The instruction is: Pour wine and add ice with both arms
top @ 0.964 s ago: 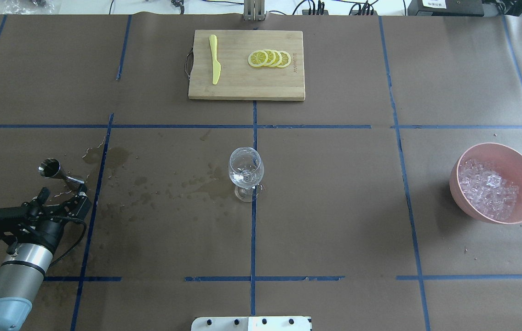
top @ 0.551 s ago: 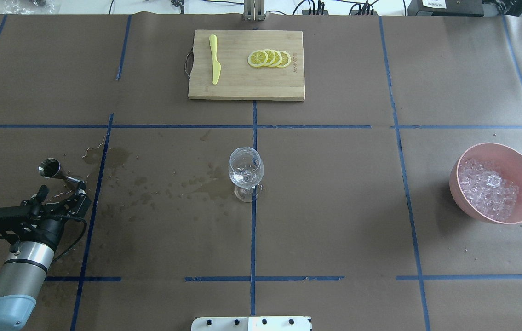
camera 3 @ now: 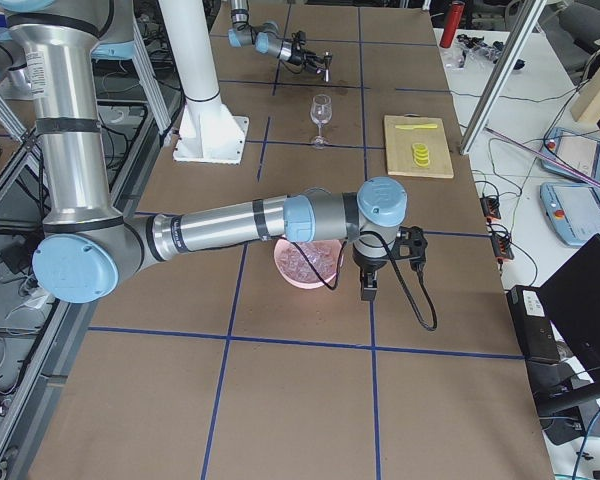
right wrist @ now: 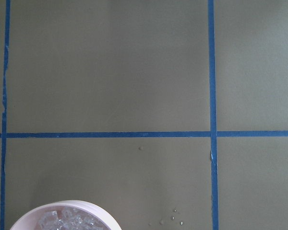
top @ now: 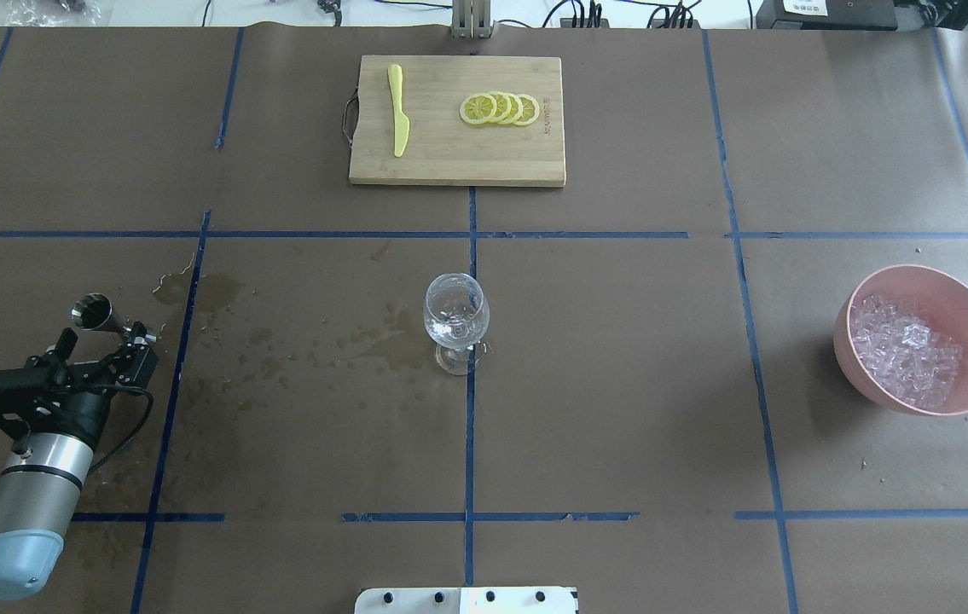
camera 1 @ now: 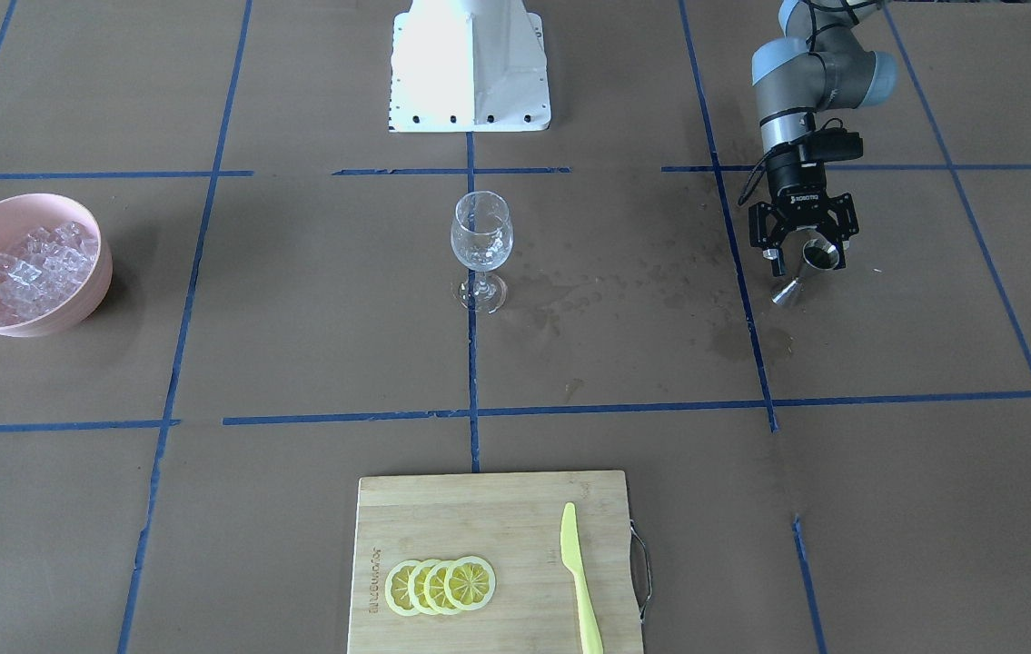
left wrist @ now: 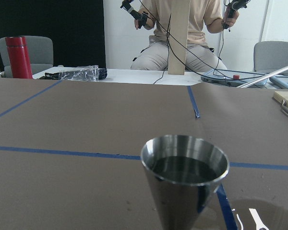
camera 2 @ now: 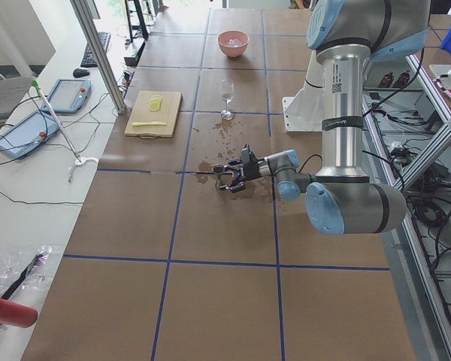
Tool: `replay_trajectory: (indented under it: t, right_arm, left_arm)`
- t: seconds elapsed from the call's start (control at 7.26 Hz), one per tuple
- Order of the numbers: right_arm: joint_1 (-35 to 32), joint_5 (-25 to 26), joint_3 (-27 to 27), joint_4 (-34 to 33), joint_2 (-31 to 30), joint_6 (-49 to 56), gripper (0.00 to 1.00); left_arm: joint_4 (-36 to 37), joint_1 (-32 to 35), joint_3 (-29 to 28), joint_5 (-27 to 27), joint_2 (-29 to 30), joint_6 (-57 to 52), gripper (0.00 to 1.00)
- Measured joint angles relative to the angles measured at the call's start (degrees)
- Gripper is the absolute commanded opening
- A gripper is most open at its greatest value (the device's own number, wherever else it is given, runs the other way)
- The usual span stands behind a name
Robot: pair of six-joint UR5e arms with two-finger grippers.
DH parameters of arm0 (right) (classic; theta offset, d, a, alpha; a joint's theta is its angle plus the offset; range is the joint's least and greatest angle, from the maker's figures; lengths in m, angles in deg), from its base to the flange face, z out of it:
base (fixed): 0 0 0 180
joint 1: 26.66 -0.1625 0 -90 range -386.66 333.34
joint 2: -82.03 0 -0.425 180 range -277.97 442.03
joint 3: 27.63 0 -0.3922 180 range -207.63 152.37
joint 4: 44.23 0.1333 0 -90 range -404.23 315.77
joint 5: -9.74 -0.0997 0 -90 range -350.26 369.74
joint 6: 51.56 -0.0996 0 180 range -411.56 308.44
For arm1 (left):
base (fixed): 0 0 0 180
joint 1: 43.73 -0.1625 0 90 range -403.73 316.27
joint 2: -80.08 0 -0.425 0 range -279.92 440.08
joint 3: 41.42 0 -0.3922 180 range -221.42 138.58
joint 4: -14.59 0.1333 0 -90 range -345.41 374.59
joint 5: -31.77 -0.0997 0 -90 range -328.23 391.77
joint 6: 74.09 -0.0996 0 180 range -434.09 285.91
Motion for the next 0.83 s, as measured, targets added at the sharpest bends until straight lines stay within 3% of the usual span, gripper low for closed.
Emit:
replay_trajectory:
  t: [0.41,0.69,0.83]
  right_arm:
    - [0.0,-0.1,0.0,0.0,0.0,-0.1,1.00]
    - [0.0,-0.1,0.0,0.0,0.0,-0.1,1.00]
    - [0.0,-0.2,0.0,0.0,0.0,-0.1,1.00]
  left_arm:
    - [-0.1,0.3,-1.1,0.0,1.0,-0.3,0.57]
    - [-0.1,0.4,-1.4,0.0,1.4,-0.3,0.48]
    - [-0.1,0.4,-1.6,0.0,1.6,-0.3,0.37]
